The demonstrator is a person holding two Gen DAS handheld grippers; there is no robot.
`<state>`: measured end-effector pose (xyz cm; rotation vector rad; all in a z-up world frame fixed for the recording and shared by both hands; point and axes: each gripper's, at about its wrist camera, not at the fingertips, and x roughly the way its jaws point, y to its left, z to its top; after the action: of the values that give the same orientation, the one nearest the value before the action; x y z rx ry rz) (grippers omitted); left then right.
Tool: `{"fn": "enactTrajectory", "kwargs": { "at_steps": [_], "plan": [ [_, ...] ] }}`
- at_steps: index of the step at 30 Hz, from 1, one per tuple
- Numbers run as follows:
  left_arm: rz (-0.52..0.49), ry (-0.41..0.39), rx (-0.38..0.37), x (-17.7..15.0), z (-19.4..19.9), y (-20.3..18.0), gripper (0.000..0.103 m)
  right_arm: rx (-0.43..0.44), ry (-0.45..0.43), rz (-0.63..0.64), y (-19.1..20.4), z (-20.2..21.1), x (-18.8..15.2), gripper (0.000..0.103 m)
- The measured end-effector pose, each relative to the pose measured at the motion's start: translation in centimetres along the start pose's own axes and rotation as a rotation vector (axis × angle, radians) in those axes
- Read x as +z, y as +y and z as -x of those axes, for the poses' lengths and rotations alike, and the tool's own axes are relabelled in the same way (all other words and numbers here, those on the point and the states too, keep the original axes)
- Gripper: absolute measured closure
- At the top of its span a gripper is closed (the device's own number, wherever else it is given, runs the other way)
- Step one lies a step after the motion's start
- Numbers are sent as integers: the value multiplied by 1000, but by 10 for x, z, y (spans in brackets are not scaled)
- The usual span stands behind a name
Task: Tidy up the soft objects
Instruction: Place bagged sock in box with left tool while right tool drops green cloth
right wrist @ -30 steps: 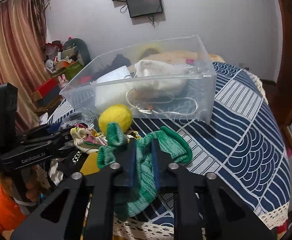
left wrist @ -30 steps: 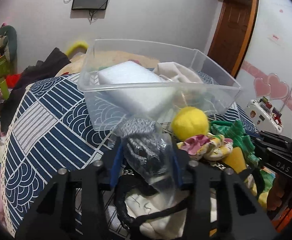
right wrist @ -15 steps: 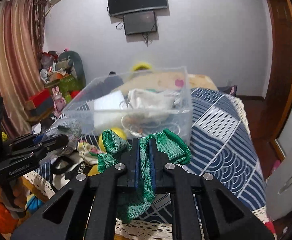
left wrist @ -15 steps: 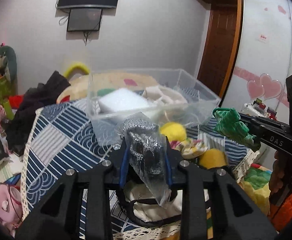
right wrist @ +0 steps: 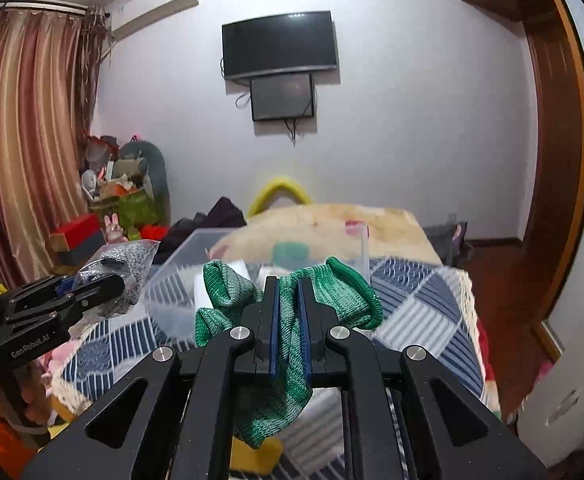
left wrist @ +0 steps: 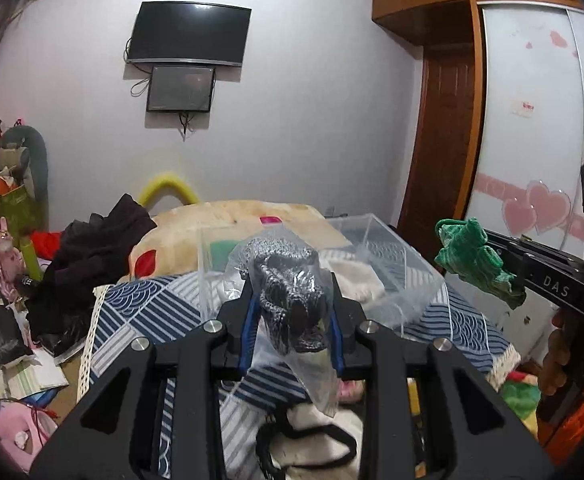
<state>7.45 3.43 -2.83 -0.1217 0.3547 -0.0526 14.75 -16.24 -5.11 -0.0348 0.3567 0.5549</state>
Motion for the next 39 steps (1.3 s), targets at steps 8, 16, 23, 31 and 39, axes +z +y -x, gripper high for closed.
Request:
{"fn": "enactTrajectory", "kwargs": {
  "at_steps": [8, 16, 23, 31, 39],
  "plan": [
    [13, 5, 23, 14, -29, 11, 73, -16, -33, -9, 2, -20, 17, 95],
    [11, 49, 43, 14, -63, 19, 73, -24, 19, -2, 5, -53, 18, 95],
    [12, 122, 51, 4, -95, 23, 73, -24, 115, 18, 10, -86, 11, 95],
    [13, 195, 45, -8, -118, 25, 73, -33, 195, 36, 8, -107, -2, 94],
    [33, 204, 16, -11, -110, 24, 55, -33, 218, 47, 5, -104, -2, 83]
  ]
}}
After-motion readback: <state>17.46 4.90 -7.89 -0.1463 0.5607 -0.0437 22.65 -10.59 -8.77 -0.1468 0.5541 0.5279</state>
